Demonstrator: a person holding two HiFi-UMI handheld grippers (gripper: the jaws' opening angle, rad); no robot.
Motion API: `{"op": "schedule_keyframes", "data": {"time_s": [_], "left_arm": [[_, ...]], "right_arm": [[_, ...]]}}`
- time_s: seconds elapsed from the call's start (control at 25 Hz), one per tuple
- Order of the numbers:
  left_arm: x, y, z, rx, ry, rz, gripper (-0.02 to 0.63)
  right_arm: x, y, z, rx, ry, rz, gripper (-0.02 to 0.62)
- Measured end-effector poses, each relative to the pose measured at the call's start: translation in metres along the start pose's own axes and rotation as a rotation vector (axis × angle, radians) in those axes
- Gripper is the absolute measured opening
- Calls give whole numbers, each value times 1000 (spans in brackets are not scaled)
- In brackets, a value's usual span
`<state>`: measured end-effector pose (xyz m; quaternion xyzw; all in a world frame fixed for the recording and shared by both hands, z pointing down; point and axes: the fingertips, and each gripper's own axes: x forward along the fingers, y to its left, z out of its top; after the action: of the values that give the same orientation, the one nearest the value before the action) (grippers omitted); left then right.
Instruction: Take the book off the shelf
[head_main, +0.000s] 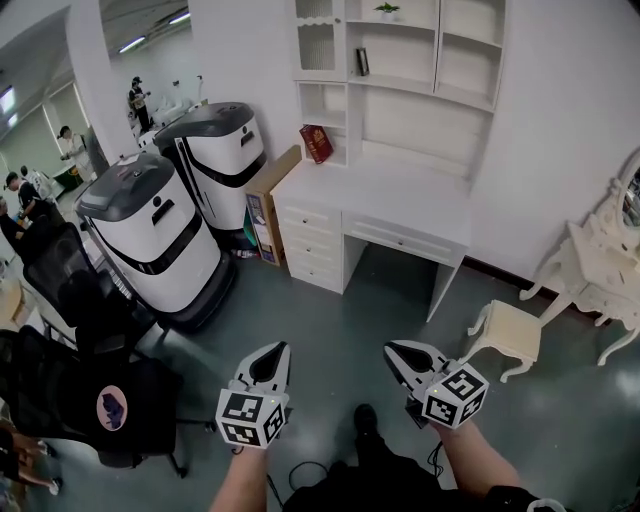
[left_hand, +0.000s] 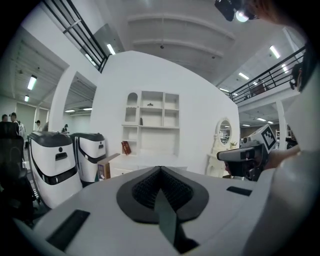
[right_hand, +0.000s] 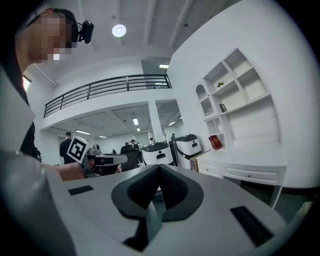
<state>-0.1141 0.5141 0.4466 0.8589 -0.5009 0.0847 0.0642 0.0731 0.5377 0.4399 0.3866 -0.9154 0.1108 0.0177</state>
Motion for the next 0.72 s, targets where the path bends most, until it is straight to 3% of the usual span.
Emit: {"op": "schedule_keyframes", "data": {"time_s": [0.72], "left_arm": [[207, 56, 49, -31, 62, 76, 9]], "right_arm": [[121, -183, 45, 41, 5, 86, 14]]}}
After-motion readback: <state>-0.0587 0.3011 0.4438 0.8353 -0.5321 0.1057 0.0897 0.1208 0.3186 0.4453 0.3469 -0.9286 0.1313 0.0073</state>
